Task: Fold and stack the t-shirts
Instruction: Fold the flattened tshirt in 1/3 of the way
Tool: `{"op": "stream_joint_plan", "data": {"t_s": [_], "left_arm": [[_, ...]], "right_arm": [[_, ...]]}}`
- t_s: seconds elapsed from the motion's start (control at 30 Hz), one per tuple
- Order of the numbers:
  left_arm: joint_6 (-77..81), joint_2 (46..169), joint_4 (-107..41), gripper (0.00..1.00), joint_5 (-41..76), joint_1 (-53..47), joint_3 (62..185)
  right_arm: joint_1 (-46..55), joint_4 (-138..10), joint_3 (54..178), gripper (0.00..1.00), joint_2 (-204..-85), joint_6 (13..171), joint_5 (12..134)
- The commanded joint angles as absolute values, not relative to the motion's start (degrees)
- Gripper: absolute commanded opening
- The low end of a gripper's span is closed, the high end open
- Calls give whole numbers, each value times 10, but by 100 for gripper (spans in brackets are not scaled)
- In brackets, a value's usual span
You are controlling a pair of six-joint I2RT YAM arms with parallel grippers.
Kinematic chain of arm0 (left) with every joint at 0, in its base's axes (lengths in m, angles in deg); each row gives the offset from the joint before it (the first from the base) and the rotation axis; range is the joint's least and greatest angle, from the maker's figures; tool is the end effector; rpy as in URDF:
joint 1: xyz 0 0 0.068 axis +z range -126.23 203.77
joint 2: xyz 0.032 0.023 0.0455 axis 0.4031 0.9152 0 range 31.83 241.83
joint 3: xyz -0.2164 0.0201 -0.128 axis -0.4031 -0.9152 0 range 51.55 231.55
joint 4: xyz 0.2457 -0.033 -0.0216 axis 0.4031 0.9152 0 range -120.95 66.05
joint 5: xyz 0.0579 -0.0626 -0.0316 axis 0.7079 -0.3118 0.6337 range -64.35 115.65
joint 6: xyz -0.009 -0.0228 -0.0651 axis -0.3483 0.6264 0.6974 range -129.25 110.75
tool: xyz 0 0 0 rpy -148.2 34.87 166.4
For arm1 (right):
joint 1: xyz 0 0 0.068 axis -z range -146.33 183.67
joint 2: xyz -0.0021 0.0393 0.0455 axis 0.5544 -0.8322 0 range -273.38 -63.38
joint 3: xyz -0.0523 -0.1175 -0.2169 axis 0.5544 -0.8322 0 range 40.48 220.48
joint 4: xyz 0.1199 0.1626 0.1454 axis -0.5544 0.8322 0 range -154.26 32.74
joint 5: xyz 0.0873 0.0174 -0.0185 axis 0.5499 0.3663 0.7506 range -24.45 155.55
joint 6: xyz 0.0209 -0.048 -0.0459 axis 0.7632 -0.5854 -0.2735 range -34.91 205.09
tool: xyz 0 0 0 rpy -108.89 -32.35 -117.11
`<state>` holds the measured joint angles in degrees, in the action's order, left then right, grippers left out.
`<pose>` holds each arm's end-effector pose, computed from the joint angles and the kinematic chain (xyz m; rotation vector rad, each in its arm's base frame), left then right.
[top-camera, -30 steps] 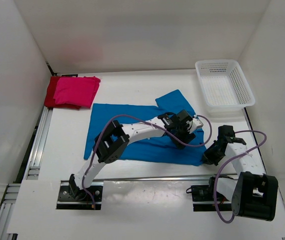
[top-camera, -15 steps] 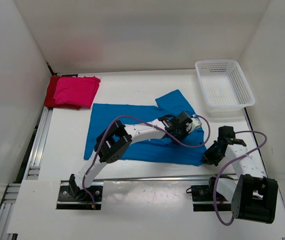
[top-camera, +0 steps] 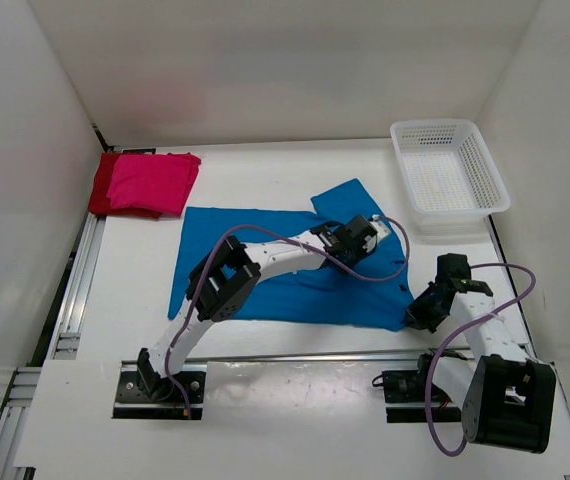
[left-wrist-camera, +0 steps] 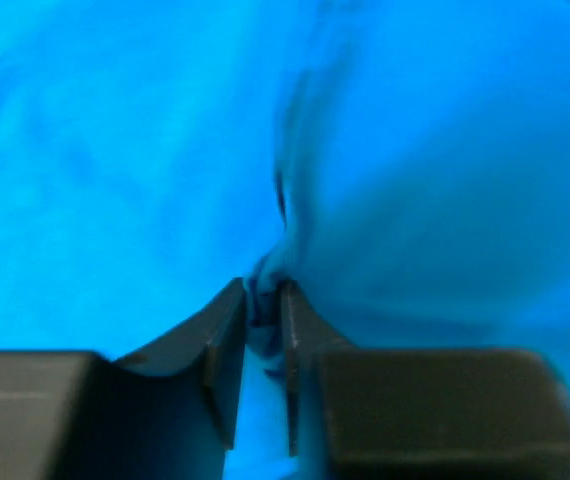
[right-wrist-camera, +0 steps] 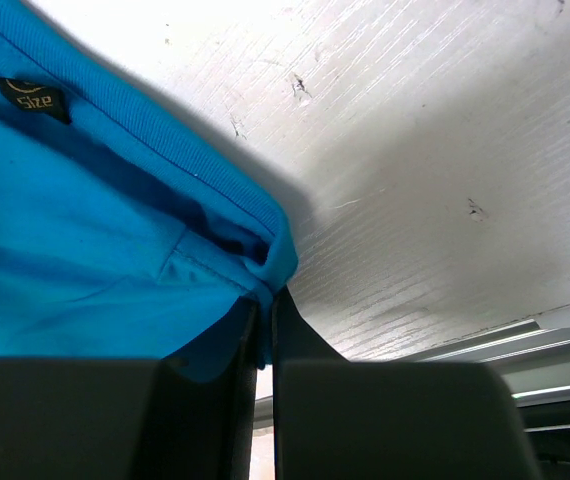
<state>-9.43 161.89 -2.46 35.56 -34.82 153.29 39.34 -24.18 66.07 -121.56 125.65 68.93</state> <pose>0.2581 -0.4041 0.1337 1.1933 2.2531 -0.1777 0.1579 -0.0123 0.1209 1.1120 2.6383 0.2113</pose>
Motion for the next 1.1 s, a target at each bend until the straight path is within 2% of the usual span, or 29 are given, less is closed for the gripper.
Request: {"op": "stream_joint_plan", "data": {"t_s": [0.0,0.13,0.2,0.27,0.4,0.47,0.5,0.53,0.67,0.73,0.83,0.9,1.0,1.07], "left_arm": [[-92,1589,-25,33,412,-326,1543],[-92,1594,-25,55,434,-320,1554],[-92,1594,-25,59,455,-320,1560],[-92,1600,-25,59,495,-315,1566],[-92,1533,-20,63,519,-263,1531],[-92,1493,-13,70,519,-236,1505],[-92,1450,-6,78,512,-206,1479],[-92,1429,22,81,512,-190,1467],[-92,1342,159,85,456,-82,1404],[-92,1286,204,78,425,5,1341],[-92,1210,257,75,359,124,1252],[-92,1180,290,80,302,161,1206],[-92,1137,299,93,301,169,1098],[-92,1123,267,96,290,175,1047]], "right_arm": [[398,-235,650,0,-1214,1258,656],[398,-235,650,0,-1219,1258,661],[398,-235,650,0,-1219,1258,661],[398,-235,650,0,-1219,1258,661],[398,-235,650,0,-1219,1258,661],[398,-235,655,0,-1224,1258,661],[398,-235,655,0,-1230,1258,661],[398,-235,655,0,-1230,1258,661],[398,-240,661,0,-1241,1253,661],[398,-245,666,0,-1241,1253,661],[398,-245,672,0,-1254,1253,668],[398,-251,672,0,-1266,1246,673],[403,-256,672,0,-1272,1246,673],[403,-256,677,0,-1277,1241,679]]}}
